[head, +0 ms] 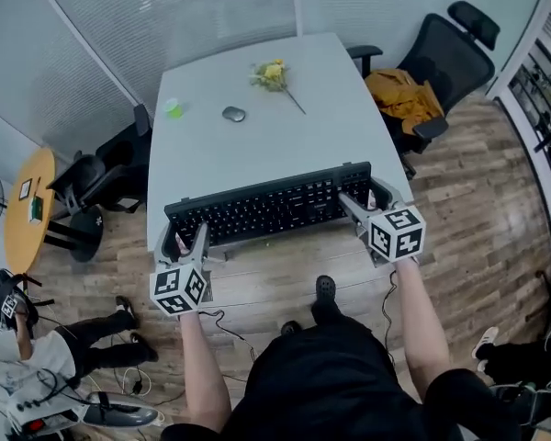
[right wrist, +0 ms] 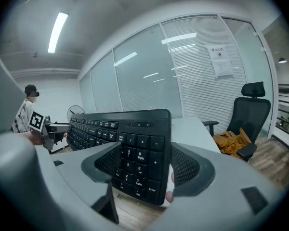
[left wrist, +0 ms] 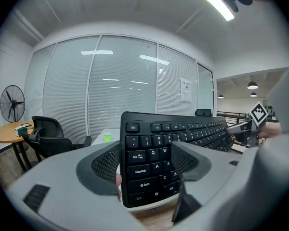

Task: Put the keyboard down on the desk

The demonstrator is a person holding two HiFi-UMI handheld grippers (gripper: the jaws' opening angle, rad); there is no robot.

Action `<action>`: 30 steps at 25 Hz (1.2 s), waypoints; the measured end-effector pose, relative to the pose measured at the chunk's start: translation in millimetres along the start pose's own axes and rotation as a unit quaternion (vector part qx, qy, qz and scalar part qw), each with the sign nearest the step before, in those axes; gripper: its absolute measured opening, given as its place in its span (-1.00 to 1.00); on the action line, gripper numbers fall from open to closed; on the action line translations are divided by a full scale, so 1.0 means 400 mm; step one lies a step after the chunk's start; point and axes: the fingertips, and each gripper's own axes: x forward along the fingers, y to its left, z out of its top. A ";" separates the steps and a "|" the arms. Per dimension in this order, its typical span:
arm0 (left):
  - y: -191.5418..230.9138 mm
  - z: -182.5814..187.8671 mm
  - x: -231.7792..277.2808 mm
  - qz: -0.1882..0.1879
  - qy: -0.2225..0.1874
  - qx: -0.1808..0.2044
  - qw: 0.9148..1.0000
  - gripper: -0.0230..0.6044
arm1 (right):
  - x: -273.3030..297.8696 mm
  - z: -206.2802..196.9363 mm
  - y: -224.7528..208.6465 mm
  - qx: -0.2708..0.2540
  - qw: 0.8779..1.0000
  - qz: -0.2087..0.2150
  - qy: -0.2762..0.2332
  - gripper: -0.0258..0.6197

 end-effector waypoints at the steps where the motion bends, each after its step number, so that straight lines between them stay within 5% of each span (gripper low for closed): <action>1: -0.007 0.002 0.011 0.005 0.000 -0.001 1.000 0.11 | 0.011 0.008 -0.016 -0.002 1.000 0.005 0.001 0.09; 12: -0.040 -0.012 0.064 0.066 0.004 -0.022 0.998 0.11 | 0.137 0.048 -0.112 -0.024 0.998 0.063 0.018 0.09; 30: 0.059 -0.082 0.134 0.089 0.045 -0.049 0.994 0.11 | 0.305 0.011 -0.094 -0.022 0.994 0.086 0.071 0.10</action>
